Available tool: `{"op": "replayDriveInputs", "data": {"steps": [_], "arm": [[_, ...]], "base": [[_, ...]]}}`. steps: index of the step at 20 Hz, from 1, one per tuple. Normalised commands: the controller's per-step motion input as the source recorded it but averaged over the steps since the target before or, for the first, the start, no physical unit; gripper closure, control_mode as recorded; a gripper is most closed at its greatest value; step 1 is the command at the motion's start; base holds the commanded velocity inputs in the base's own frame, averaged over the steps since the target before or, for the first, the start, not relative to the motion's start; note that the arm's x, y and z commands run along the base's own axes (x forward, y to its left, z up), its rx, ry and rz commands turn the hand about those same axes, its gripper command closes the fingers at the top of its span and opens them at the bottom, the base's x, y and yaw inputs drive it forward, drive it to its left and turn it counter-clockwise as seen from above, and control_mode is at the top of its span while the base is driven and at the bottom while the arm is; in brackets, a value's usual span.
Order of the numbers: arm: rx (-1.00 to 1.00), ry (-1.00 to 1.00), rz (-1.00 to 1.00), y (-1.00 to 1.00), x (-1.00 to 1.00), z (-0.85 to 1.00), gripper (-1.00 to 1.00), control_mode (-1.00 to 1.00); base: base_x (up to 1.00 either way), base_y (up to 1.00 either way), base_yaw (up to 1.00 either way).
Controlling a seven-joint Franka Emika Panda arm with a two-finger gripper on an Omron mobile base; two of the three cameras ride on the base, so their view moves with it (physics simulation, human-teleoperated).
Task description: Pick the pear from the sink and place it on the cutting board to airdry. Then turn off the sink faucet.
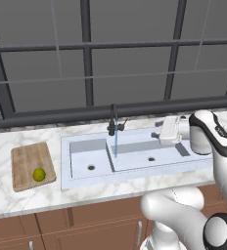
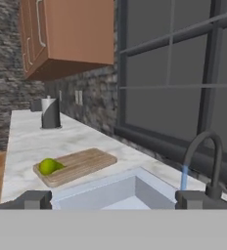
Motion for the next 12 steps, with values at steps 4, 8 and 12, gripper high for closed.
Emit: {"op": "replayDriveInputs", "data": {"steps": [4,8,12], "arm": [[0.00,-0.04,0.00,0.05,0.16,-0.07,-1.00,-1.00],[0.00,-0.04,0.01,0.06,0.14,-0.03,-1.00,-1.00],[0.00,0.00,0.00,0.07,0.15,-0.06,-1.00,-1.00]], "base": [[0.00,0.00,0.00],[0.00,0.00,0.00],[0.00,0.00,0.00]]}}
